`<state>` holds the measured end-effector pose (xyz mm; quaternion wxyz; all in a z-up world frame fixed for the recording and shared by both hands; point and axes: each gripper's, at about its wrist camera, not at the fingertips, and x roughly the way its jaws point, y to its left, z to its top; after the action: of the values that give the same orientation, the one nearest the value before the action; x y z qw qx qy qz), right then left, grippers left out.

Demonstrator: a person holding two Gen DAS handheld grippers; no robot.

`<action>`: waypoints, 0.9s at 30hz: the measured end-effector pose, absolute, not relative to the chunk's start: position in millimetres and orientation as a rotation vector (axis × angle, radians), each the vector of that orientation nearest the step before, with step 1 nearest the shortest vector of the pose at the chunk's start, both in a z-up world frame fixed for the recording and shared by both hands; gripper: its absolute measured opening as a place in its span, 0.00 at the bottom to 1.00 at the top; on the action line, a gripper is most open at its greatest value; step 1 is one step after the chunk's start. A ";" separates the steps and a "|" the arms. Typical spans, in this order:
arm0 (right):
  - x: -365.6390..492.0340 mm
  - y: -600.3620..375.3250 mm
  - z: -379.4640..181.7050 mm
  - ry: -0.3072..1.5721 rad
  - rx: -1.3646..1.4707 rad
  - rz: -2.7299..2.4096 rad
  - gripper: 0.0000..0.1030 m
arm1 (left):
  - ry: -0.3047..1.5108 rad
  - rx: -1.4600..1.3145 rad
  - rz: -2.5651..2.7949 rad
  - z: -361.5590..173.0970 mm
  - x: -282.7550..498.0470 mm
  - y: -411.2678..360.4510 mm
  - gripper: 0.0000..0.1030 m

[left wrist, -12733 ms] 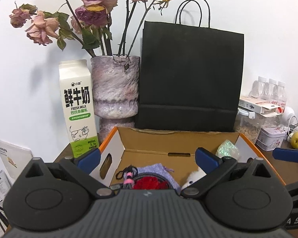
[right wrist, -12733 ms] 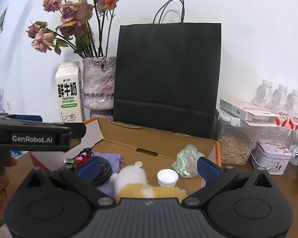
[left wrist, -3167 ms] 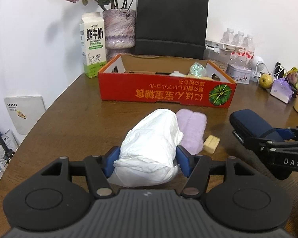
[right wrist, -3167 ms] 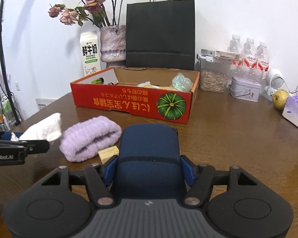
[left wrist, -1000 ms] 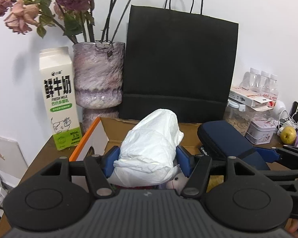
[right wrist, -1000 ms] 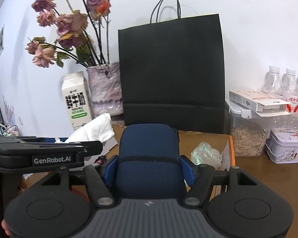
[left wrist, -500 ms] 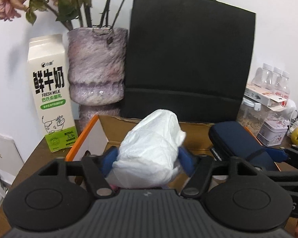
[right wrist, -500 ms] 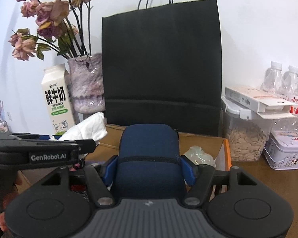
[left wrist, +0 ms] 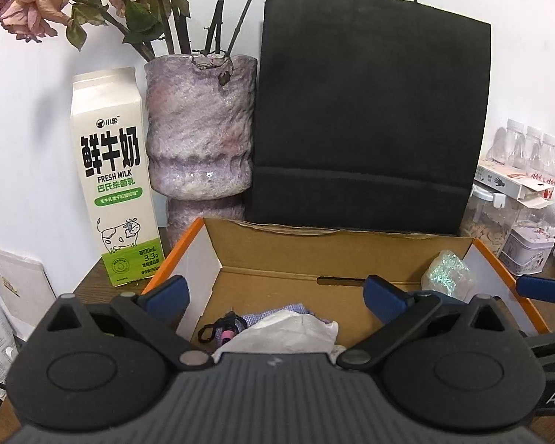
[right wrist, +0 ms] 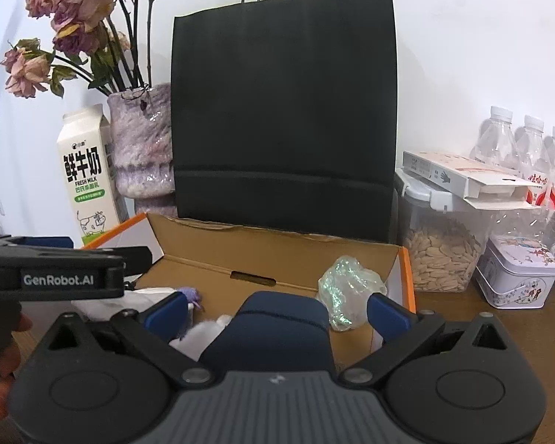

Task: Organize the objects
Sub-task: 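Open the left tool to drop the cloth while the right tool drops the pouch into the box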

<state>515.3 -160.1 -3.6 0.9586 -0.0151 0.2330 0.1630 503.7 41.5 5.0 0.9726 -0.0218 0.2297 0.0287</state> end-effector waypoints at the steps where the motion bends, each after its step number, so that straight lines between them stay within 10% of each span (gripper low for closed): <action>1: 514.6 -160.3 -3.1 0.471 -0.030 0.331 1.00 | 0.463 -0.045 0.059 5.0 503.0 41.4 1.00; 27: 462.1 -175.6 7.7 0.440 -0.067 0.335 1.00 | 0.445 -0.036 0.065 12.2 439.3 39.9 1.00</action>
<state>462.1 -175.6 7.7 0.9615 -0.0331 0.2170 0.1651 439.3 39.9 12.2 0.9747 -0.0177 0.2204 0.0321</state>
